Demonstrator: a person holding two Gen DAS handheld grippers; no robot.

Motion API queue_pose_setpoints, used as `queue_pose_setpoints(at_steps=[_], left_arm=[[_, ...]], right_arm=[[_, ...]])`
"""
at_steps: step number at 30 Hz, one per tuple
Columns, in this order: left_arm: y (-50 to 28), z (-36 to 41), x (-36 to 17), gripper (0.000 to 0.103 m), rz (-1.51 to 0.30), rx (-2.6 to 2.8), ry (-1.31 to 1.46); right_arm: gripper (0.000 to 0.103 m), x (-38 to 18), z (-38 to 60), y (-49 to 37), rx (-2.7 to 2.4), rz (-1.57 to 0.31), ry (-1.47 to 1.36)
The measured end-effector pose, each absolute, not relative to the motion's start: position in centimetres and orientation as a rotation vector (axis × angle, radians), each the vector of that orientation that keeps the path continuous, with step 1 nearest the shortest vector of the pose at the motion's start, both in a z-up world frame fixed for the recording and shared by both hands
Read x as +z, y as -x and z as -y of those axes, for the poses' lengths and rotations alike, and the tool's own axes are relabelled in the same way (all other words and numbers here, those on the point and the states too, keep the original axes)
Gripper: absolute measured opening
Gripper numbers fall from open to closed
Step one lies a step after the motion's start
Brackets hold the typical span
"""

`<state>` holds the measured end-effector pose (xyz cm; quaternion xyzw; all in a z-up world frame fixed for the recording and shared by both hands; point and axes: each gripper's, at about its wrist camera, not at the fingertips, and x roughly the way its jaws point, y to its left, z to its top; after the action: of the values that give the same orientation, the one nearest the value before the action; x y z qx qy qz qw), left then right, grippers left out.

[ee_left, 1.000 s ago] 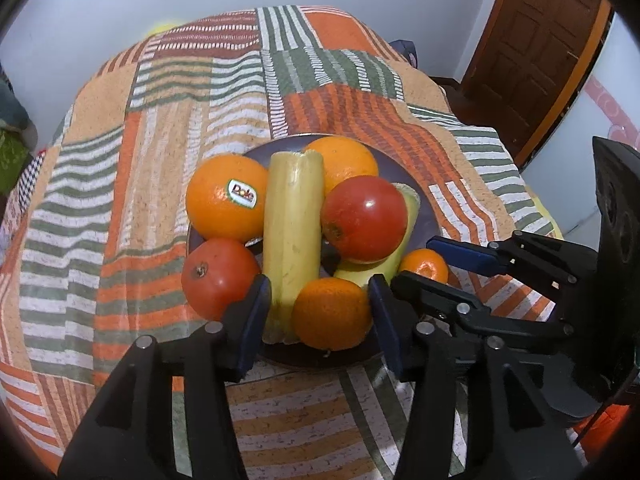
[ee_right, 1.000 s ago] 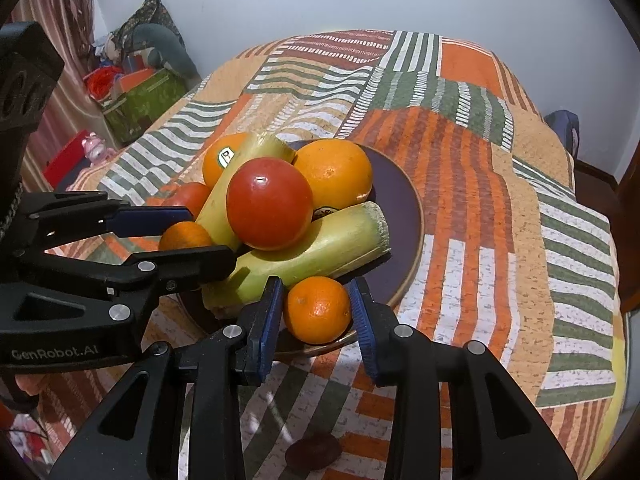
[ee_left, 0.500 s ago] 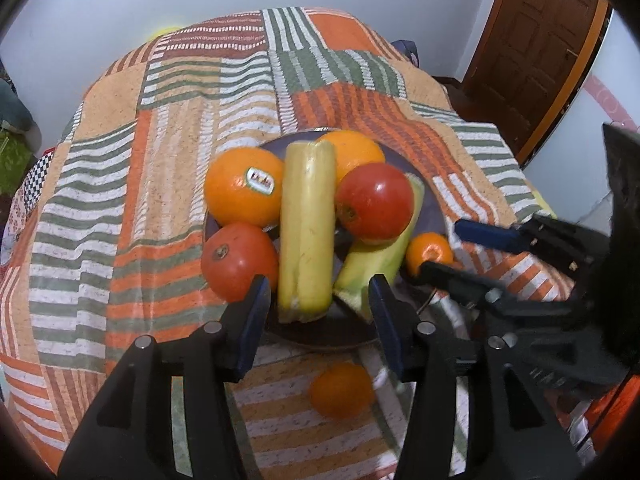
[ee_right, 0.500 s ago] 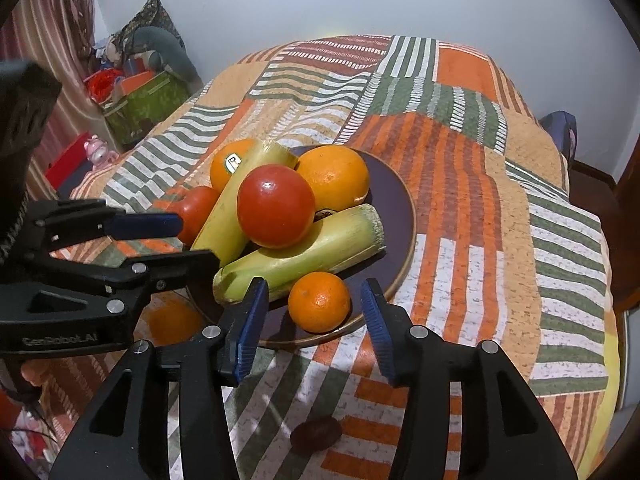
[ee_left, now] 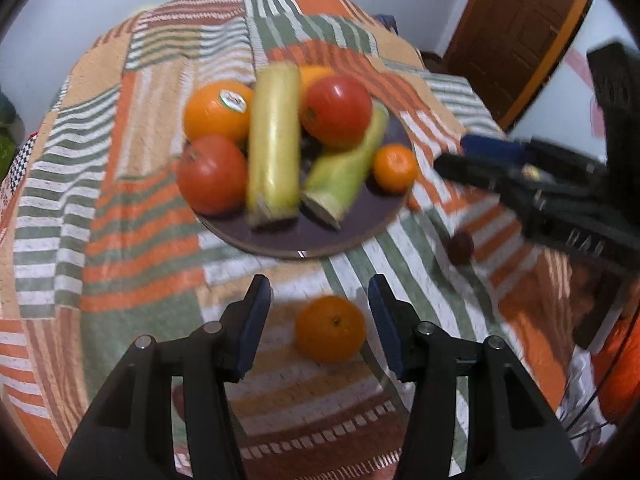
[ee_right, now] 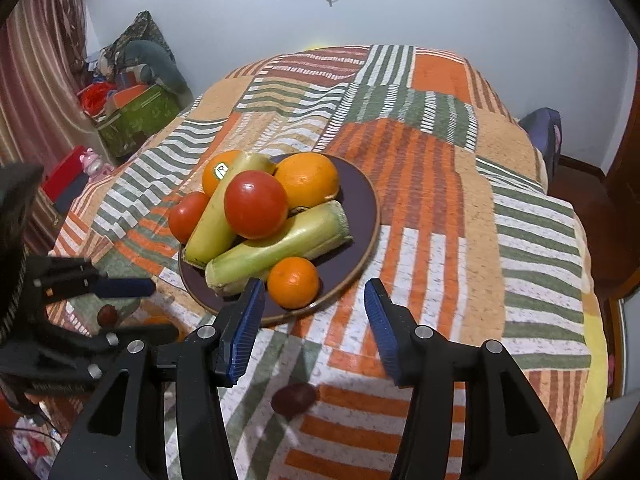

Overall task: Organize fruits
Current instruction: 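Grasp a dark red plum with the right gripper while the left gripper grasps another plum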

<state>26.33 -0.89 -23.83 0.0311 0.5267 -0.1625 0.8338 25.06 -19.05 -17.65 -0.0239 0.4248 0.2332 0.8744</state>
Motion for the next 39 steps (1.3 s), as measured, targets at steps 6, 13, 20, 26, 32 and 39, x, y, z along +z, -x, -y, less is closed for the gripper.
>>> queue_pose_setpoints(at_steps=[6, 13, 20, 26, 32, 39], left_arm=[[-25.8, 1.6, -25.0, 0.038, -1.147, -0.346, -0.062], [-25.8, 2.7, -23.5, 0.037, -1.101, -0.344, -0.078], [-28.8, 5.8, -22.6, 0.037, -1.047, -0.343, -0.096], [-29.7, 7.3, -23.0, 0.038, -1.023, -0.34, -0.139], [-29.9, 7.6, -23.0, 0.039, -1.019, -0.343, -0.149], [-29.7, 7.1, -22.7, 0.048, -1.004, -0.319, -0.141]], right_arm=[[0.048, -17.4, 19.8, -24.6, 0.481, -0.884, 0.05], [0.048, -17.5, 20.3, -24.3, 0.487, -0.876, 0.034], [0.048, -17.9, 20.8, -24.2, 0.496, -0.884, 0.012], [0.048, -18.2, 21.0, -24.1, 0.502, -0.885, 0.016], [0.048, -18.6, 21.8, -24.6, 0.494, -0.899, -0.017], [0.048, -18.5, 21.6, -24.5, 0.499, -0.899, -0.012]])
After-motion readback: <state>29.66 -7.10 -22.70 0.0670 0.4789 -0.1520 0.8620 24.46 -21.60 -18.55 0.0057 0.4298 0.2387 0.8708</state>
